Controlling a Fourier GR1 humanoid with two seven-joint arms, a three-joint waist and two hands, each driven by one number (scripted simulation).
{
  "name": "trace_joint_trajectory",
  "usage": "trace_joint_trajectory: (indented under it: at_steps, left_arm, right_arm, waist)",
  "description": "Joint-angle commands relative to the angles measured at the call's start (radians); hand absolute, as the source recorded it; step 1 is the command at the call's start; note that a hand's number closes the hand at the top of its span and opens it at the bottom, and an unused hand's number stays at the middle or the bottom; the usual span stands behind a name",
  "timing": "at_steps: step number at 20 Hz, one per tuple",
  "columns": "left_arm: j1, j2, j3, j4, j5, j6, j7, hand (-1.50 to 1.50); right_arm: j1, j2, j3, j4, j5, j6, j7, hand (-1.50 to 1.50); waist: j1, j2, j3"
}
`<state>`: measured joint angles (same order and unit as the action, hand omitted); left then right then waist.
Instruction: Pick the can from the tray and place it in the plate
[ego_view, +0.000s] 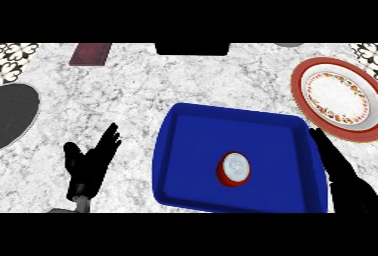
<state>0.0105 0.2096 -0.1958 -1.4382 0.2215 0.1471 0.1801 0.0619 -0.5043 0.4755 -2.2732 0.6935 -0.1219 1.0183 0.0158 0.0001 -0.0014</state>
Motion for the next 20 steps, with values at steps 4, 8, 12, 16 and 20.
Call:
trace_joint_trajectory:
  at_steps: [4,8,12,16,20]
  left_arm:
    - [0.023,-0.039,-0.006,0.054,-0.037,0.005,-0.061,0.0]
    - [-0.06,-0.016,0.049,0.109,0.013,-0.043,-0.008,0.0]
    - [-0.004,0.005,0.051,-0.008,0.007,-0.046,0.04,0.0]
    - [-0.068,-0.021,0.082,0.109,-0.006,-0.062,0.001,0.0]
    - [-0.004,-0.052,0.044,0.028,-0.03,-0.023,0.03,0.0]
  right_arm:
    - [-0.131,0.173,0.125,0.132,0.17,0.11,0.171,-1.5]
    - [-0.223,0.293,0.105,0.273,0.138,0.153,0.182,-1.5]
    - [-0.178,0.359,0.103,0.293,0.155,0.143,0.143,-1.5]
    - [-0.151,0.411,0.151,0.322,0.252,0.127,0.116,-1.5]
    - [-0.192,0.456,0.124,0.442,0.305,0.15,0.111,-1.5]
  waist:
    - [-0.013,0.0,0.0]
    - [-0.015,0.003,0.0]
    - [-0.013,0.0,0.001]
    - [-0.018,0.0,0.001]
    - [-0.013,0.0,0.001]
